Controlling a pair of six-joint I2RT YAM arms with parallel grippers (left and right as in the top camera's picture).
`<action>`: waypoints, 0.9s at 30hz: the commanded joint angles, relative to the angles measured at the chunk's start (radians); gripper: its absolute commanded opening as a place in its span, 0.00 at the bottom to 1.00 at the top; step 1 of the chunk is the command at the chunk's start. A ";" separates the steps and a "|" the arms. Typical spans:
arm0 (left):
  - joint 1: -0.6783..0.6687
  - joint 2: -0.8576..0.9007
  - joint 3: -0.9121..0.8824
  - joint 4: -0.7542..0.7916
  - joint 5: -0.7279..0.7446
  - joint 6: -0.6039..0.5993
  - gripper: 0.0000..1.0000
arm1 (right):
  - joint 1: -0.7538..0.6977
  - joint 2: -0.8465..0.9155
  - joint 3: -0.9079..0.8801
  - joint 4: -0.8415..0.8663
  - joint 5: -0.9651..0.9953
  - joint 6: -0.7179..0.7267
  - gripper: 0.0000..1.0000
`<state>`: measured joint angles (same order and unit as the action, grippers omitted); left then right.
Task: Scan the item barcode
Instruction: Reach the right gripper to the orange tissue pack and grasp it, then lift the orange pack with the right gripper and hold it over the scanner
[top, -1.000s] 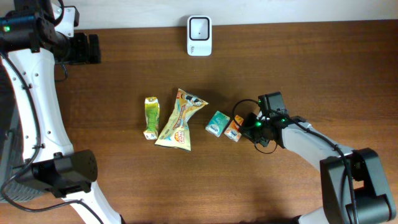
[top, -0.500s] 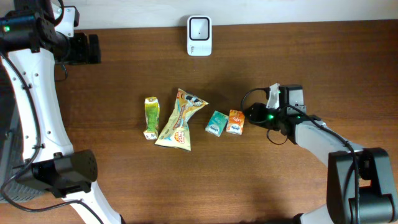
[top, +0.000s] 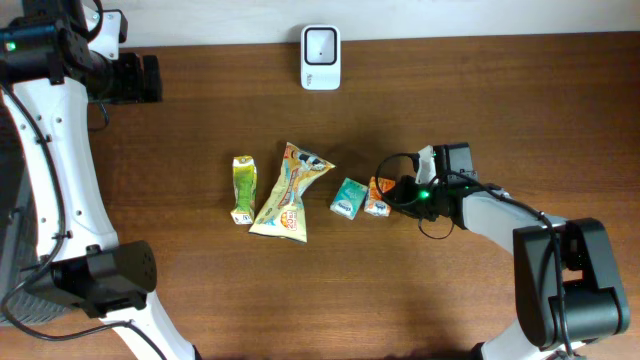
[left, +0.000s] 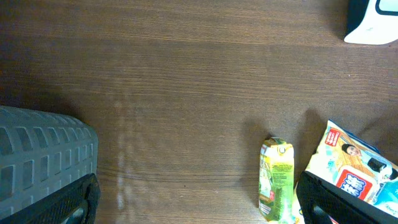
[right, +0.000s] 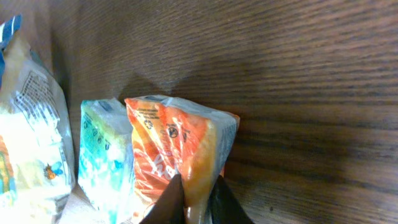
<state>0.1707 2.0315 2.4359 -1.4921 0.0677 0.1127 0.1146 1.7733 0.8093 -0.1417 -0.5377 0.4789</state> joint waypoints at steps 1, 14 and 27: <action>0.004 0.002 -0.001 0.002 0.007 0.013 0.99 | -0.022 0.017 0.001 -0.089 0.013 0.087 0.04; 0.004 0.002 -0.001 0.002 0.007 0.013 0.99 | -0.243 -0.129 0.040 0.235 -1.001 0.024 0.04; 0.004 0.002 -0.001 0.002 0.007 0.013 0.99 | -0.294 -0.133 0.081 1.441 -0.997 1.527 0.04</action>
<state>0.1707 2.0315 2.4355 -1.4918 0.0681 0.1127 -0.1654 1.6466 0.8677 1.2854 -1.5387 1.8000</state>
